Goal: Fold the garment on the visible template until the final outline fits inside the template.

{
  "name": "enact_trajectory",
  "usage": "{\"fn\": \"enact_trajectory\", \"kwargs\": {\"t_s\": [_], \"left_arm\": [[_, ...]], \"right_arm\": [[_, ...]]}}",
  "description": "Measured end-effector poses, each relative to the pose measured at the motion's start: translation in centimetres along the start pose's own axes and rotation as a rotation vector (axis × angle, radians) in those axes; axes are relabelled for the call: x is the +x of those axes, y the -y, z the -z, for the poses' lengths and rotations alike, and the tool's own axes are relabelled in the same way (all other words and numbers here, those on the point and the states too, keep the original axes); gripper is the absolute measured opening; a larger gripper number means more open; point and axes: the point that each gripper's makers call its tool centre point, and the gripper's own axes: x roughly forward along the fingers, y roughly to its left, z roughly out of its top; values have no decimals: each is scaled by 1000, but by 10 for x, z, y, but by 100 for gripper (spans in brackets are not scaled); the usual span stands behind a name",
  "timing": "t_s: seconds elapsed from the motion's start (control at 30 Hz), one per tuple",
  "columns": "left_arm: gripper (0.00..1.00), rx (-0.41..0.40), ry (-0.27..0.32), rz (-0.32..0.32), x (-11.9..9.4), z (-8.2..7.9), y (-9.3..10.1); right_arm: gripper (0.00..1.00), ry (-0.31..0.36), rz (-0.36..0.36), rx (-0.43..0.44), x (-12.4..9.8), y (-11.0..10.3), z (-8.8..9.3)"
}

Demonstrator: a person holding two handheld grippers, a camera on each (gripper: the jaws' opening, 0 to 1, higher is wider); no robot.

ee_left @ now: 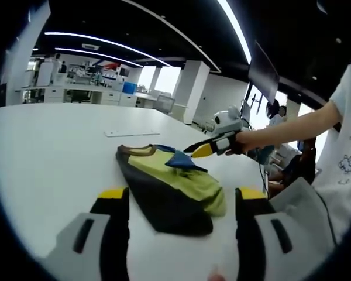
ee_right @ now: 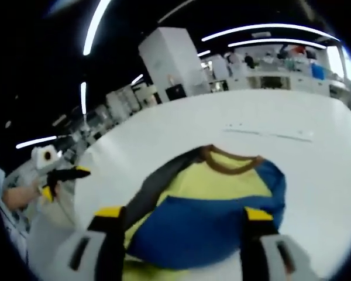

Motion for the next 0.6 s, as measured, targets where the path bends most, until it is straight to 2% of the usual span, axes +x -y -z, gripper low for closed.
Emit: {"fn": "enact_trajectory", "kwargs": {"t_s": [0.17,0.3,0.43,0.5,0.6], "left_arm": [[71,-9,1,2,1,1,0],[71,-15,0,2,1,2,1],[71,-21,-6,-1,1,6,2],[71,-25,-8,0,1,8,2],[71,-31,-12,-1,1,10,1]], "right_arm": [[84,-4,25,4,-8,9,5],[79,-14,54,29,-14,23,11],[70,-34,94,50,-18,38,22],[67,-28,117,62,-19,39,23],[57,-20,134,94,-18,45,27]]}}
